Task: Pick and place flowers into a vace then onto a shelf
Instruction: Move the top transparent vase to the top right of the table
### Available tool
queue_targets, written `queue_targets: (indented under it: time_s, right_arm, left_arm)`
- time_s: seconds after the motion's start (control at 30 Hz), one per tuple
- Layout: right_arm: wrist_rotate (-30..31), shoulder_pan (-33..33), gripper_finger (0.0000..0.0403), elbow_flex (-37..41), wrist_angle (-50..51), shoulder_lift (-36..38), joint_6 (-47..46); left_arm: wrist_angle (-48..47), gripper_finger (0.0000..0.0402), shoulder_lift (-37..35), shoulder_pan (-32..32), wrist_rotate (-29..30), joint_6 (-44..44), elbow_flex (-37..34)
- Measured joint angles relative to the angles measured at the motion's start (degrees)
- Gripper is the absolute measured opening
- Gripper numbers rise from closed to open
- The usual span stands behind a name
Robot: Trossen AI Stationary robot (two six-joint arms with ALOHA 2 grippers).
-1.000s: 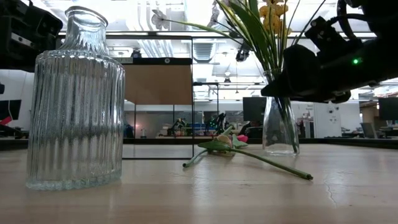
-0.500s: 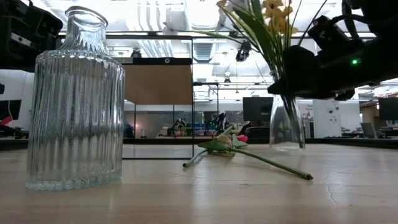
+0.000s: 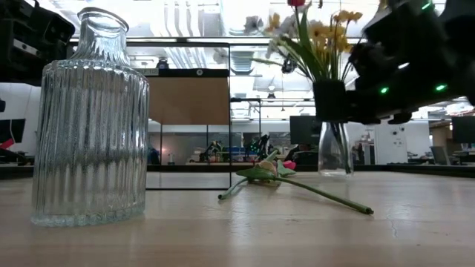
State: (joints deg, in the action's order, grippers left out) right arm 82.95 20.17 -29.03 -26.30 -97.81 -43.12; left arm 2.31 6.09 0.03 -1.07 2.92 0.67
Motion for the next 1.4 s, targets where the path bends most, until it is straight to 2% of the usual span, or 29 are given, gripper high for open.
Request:
queue_targets:
  time_s: [0.27, 0.47, 0.7, 0.97, 1.23, 1.4]
  right_arm:
    - [-0.94, -7.73, 0.0177, 2.02, 0.00, 2.51, -0.32]
    - [-4.26, -13.33, 0.0174, 4.04, 0.42, 5.21, -0.21]
    - [-5.06, -17.90, 0.0175, 7.97, 0.43, 8.65, -3.35]
    - [-4.85, -19.88, 0.0175, 11.44, 0.39, 12.06, -5.50]
    - [-5.89, -19.86, 0.0176, 11.21, 0.36, 13.43, -1.77]
    - [-6.95, -19.86, 0.0199, 11.14, 0.33, 13.43, -0.60]
  left_arm:
    - [-0.01, 0.0000, 0.01, 0.00, 0.01, 0.00, 0.00]
    - [-0.01, 0.0000, 0.00, 0.00, -0.02, 0.00, 0.00]
    - [-0.04, 0.0000, 0.01, 0.00, -0.01, 0.00, 0.00]
    - [-0.02, 0.0000, 0.00, 0.00, -0.01, 0.00, 0.00]
    - [-0.02, 0.0000, 0.00, 0.00, 0.00, 0.00, 0.00]
    - [-0.01, 0.0000, 0.00, 0.00, -0.02, 0.00, 0.00]
